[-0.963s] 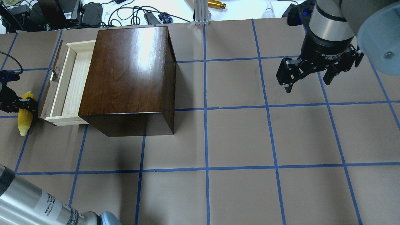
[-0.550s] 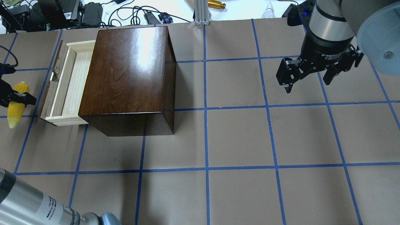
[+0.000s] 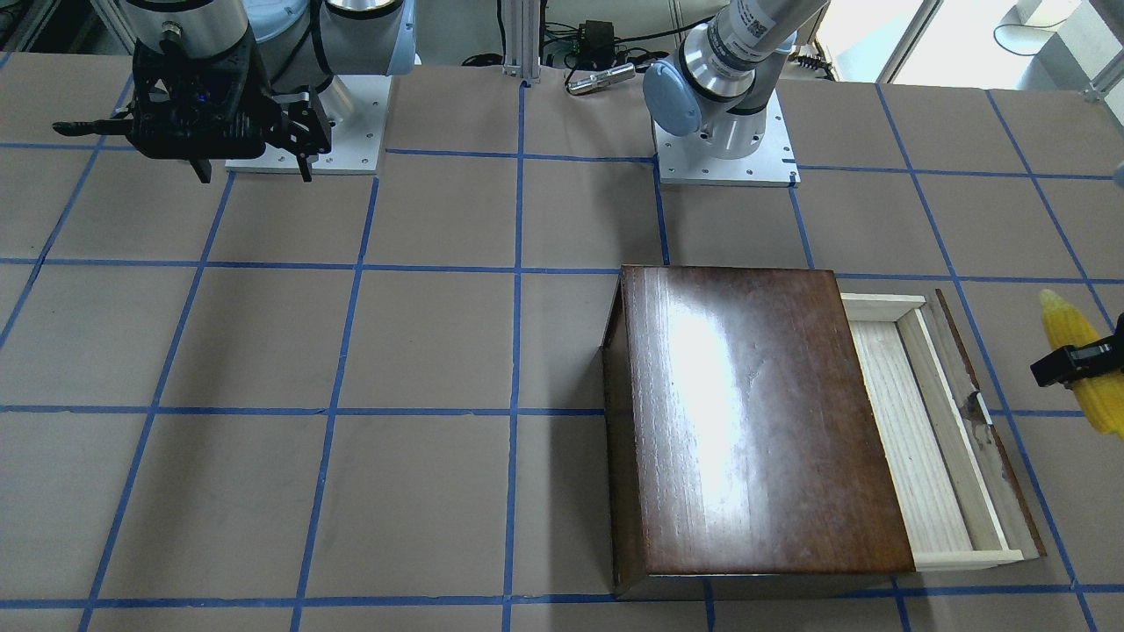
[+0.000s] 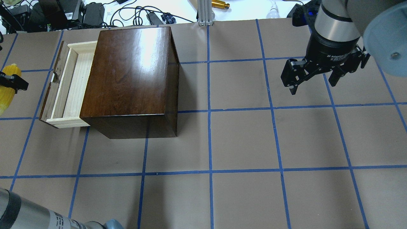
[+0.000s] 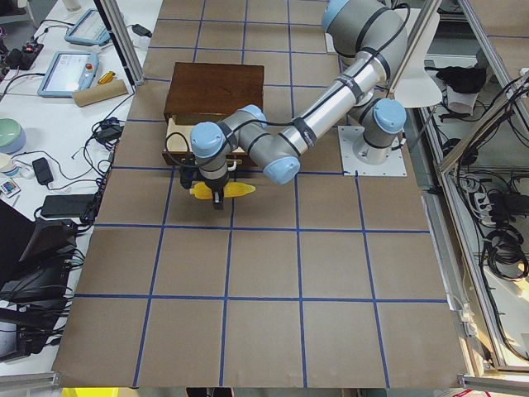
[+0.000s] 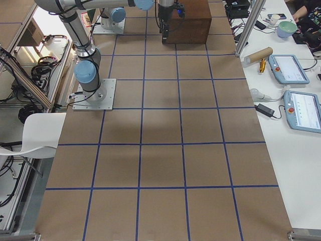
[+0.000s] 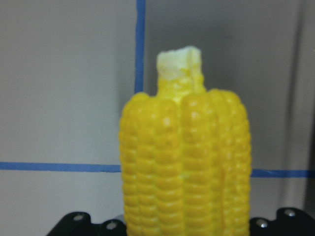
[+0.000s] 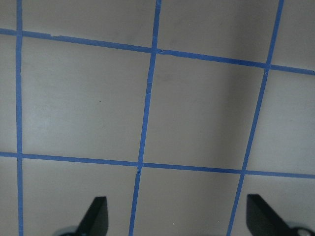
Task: Open drawer and put corn inside
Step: 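Carry the corn with the left gripper over the open drawer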
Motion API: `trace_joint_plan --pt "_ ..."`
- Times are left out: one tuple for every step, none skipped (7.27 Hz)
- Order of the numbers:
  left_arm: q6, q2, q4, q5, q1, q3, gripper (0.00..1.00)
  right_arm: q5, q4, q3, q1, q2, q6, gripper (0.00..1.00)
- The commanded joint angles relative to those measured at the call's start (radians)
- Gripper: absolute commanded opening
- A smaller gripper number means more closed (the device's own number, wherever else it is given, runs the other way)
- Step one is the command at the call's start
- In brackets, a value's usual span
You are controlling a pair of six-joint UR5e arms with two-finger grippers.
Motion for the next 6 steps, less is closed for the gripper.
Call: trace_joint_plan --pt "-0.073 0.059 -0.089 -0.010 -0.075 0.018 0.00 0.000 0.000 0.000 0.002 0.000 -0.001 1.00" --pt "-0.154 0.070 -0.092 -0.011 -0.136 0.017 0.00 0.000 0.000 0.000 0.000 0.001 0.000 1.00" --pt "-0.173 0.073 -0.092 -0.011 -0.193 0.011 0.00 0.000 0.000 0.000 0.000 0.000 -0.001 1.00" --pt "-0.212 0.070 -0.092 -0.014 -0.222 0.003 0.00 0.000 0.000 0.000 0.000 0.001 -0.001 1.00" --pt "-0.238 0.064 -0.091 -0.016 -0.242 -0.001 0.00 0.000 0.000 0.000 0.000 0.001 0.000 1.00" --pt "-0.240 0.061 -0.089 -0.016 -0.256 -0.002 0.00 0.000 0.000 0.000 0.000 0.000 -0.001 1.00"
